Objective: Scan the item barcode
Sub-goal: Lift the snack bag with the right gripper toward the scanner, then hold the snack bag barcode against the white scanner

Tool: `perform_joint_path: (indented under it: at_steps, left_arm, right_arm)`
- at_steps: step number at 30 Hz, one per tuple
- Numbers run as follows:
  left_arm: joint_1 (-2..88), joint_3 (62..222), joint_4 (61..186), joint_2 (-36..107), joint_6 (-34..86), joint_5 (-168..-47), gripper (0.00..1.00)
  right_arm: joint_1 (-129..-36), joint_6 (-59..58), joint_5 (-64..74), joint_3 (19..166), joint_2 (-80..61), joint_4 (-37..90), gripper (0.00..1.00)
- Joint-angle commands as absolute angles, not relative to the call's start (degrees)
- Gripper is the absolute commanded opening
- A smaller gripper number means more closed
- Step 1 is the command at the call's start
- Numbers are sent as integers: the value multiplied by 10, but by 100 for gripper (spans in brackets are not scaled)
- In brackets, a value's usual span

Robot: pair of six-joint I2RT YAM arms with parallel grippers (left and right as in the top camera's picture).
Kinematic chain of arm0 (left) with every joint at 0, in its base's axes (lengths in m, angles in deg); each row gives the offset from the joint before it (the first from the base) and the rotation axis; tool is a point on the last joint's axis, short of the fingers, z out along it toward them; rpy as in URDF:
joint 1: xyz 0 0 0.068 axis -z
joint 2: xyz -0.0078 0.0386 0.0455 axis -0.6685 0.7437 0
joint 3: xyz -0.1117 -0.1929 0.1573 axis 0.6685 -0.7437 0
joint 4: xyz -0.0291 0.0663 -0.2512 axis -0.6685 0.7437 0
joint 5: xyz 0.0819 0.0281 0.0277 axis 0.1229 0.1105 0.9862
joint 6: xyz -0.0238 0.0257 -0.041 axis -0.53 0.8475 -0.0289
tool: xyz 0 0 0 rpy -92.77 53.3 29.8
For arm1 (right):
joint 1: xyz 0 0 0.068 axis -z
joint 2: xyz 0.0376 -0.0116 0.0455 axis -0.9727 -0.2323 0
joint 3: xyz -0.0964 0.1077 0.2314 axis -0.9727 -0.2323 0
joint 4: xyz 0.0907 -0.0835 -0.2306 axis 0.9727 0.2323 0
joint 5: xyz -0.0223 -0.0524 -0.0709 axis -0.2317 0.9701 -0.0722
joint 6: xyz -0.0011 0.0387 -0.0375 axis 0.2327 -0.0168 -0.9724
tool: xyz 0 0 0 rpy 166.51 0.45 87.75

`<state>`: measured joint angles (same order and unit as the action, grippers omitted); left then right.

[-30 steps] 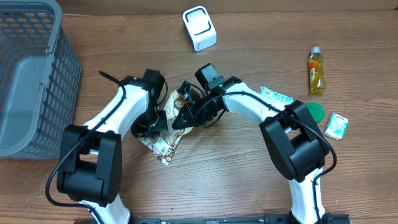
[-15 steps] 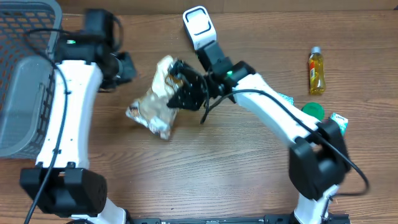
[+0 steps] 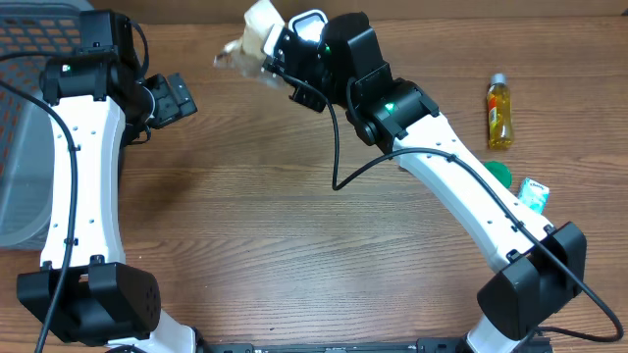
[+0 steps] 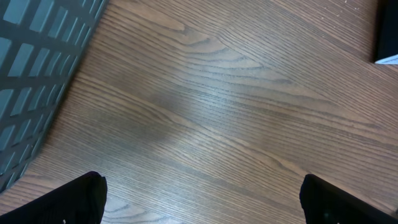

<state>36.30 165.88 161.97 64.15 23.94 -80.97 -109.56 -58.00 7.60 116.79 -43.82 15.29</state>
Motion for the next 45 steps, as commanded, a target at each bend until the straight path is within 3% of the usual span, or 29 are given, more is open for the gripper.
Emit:
perform_joint_path:
  at_steps: [1,10,14,18,33,45]
  left_arm:
    - [364,1668,1621,638,244,-810,100]
    - [364,1668,1621,638,244,-810,100]
    - [364,1668,1621,638,244,-810,100]
    - [364,1668,1621,638,244,-810,100]
    - [364,1668,1621,638,244,-810,99]
    - [364,1668,1621,638,244,-810,100]
  right_arm:
    - [-1091,-631,160,1176,-466,111,4]
    - [-1085,-661,233,1176,-562,-60,4]
    - [-1071,-661,297,1176,-627,-205,4]
    - [-1056,-661,300,1176,-661,-252,4]
    - [-1042,-658,278,1176,-706,-341,4]
    - [-1043,-574,236,1176,-706,-258,4]
